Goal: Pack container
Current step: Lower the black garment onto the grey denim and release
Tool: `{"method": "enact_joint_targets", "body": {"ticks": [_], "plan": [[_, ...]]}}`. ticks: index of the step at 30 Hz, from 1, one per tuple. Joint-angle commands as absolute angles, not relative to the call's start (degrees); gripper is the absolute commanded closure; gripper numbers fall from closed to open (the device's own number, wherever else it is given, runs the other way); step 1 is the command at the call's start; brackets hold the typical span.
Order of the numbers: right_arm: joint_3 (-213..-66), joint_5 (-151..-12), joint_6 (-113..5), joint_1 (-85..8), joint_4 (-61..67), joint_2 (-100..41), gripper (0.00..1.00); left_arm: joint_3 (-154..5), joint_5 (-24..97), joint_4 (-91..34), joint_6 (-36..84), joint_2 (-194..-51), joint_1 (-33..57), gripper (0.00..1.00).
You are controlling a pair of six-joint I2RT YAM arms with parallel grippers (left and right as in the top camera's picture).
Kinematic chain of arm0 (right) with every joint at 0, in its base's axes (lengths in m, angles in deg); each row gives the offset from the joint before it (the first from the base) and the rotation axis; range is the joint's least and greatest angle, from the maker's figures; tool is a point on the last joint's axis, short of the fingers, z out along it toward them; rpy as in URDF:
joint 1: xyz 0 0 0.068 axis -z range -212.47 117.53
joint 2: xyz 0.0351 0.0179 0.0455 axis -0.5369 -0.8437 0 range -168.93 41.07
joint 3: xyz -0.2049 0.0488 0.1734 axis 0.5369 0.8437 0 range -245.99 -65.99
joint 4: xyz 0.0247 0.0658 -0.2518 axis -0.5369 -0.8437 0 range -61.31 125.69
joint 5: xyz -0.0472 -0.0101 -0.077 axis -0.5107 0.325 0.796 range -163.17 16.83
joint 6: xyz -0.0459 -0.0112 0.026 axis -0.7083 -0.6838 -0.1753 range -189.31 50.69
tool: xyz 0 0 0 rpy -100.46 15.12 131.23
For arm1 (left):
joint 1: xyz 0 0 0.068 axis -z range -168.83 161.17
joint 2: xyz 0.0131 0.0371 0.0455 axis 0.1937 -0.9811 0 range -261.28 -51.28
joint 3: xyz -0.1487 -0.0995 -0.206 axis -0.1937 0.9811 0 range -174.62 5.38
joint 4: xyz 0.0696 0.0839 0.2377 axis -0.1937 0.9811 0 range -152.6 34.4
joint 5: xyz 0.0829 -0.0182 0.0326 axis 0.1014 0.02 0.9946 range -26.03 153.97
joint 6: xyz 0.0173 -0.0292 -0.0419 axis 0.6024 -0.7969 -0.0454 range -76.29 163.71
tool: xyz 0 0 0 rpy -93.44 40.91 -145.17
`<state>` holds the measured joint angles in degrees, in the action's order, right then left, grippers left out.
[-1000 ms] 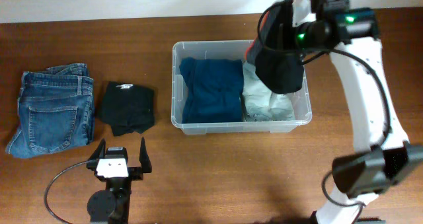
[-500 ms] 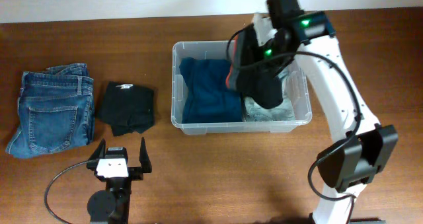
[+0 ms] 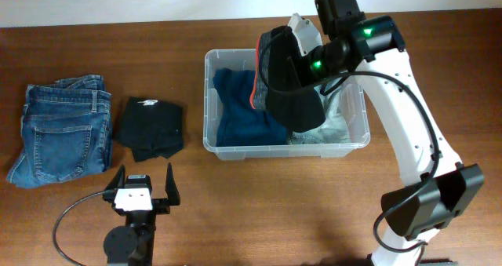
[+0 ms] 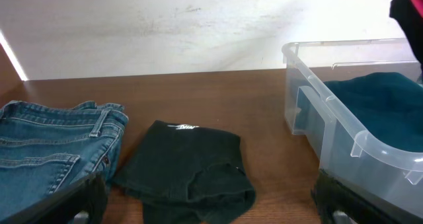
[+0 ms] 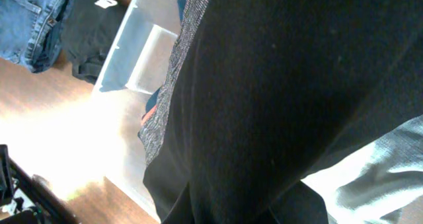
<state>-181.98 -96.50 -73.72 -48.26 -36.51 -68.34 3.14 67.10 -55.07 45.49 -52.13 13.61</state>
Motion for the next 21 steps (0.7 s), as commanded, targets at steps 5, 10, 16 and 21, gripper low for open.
{"method": "enact_joint_targets", "body": {"ticks": [5,10,16,21], "plan": [[-182.5,-92.1,-74.9,-48.1,-36.4,-67.0,0.96,3.5,66.3,-55.2,46.4,-51.7,13.3,0.01],[-179.3,-90.9,-74.9,-48.2,-35.2,-69.3,0.96,3.5,66.3,-55.2,46.4,-51.7,13.3,0.01],[-175.5,-89.8,-74.9,-47.8,-32.2,-71.0,0.96,3.5,66.3,-55.2,46.4,-51.7,13.3,0.00],[-169.9,-87.7,-74.9,-47.0,-27.6,-71.4,0.96,3.5,66.3,-55.2,46.4,-51.7,13.3,0.01]]}}
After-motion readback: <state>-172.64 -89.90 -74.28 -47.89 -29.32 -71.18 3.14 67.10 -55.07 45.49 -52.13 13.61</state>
